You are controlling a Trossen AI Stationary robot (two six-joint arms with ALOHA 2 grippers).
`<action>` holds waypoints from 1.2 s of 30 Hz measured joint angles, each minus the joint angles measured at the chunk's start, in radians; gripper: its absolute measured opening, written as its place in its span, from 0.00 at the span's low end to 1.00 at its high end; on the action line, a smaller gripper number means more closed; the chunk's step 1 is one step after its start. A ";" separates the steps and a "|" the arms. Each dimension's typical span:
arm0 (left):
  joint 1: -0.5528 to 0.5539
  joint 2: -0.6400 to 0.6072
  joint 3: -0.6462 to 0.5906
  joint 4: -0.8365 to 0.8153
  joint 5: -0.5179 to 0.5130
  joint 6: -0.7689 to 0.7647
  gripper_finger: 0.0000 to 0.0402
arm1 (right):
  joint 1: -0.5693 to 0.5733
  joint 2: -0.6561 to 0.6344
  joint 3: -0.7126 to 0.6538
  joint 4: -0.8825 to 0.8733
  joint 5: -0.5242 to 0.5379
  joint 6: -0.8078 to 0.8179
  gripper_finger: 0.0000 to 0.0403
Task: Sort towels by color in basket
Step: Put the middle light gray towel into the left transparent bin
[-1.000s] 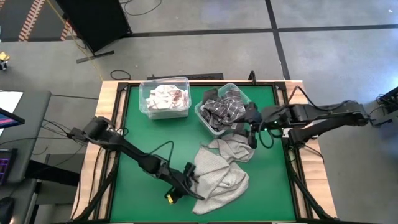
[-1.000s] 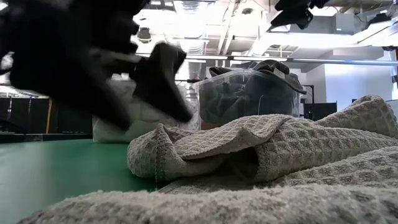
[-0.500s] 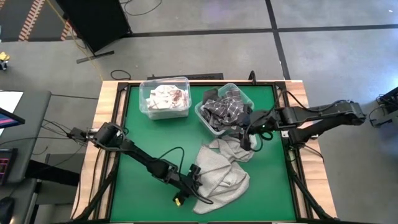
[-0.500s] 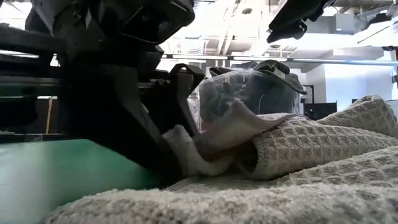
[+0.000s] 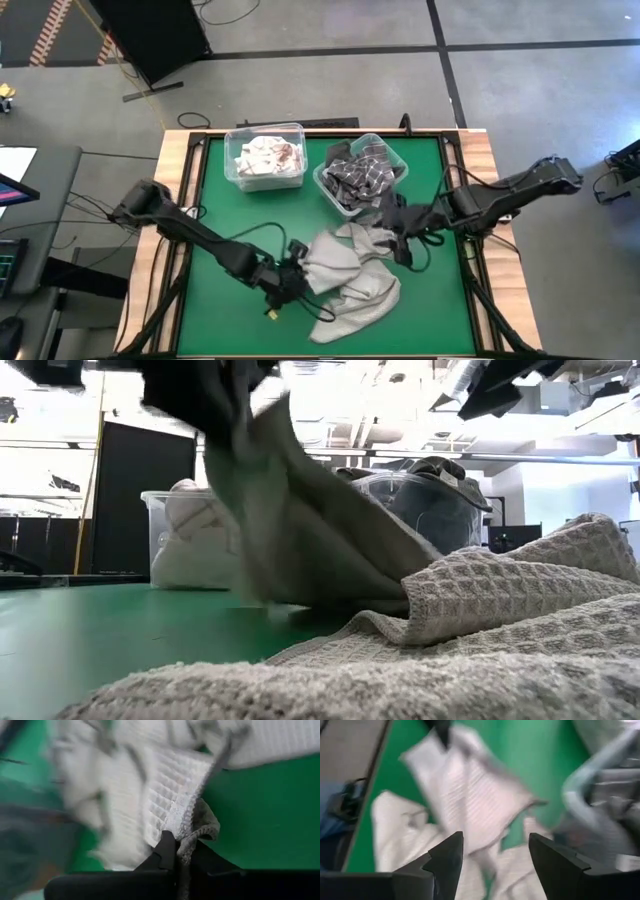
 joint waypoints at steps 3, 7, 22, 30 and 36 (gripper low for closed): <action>-0.011 -0.111 0.026 -0.034 -0.070 0.021 0.01 | 0.063 0.022 0.000 0.011 0.000 0.025 0.63; -0.029 -0.262 0.060 -0.044 -0.107 0.026 0.01 | 0.124 0.072 0.000 0.026 0.014 0.047 0.63; 0.003 -0.335 -0.036 -0.203 -0.139 -0.254 0.01 | 0.158 0.247 0.000 0.068 0.031 0.053 0.63; 0.051 -0.136 -0.114 -0.228 -0.181 -0.387 0.01 | 0.160 0.235 0.000 0.087 0.031 0.053 0.63; 0.089 0.002 -0.123 -0.210 -0.182 -0.399 0.02 | 0.159 0.232 0.000 0.103 0.031 0.047 0.63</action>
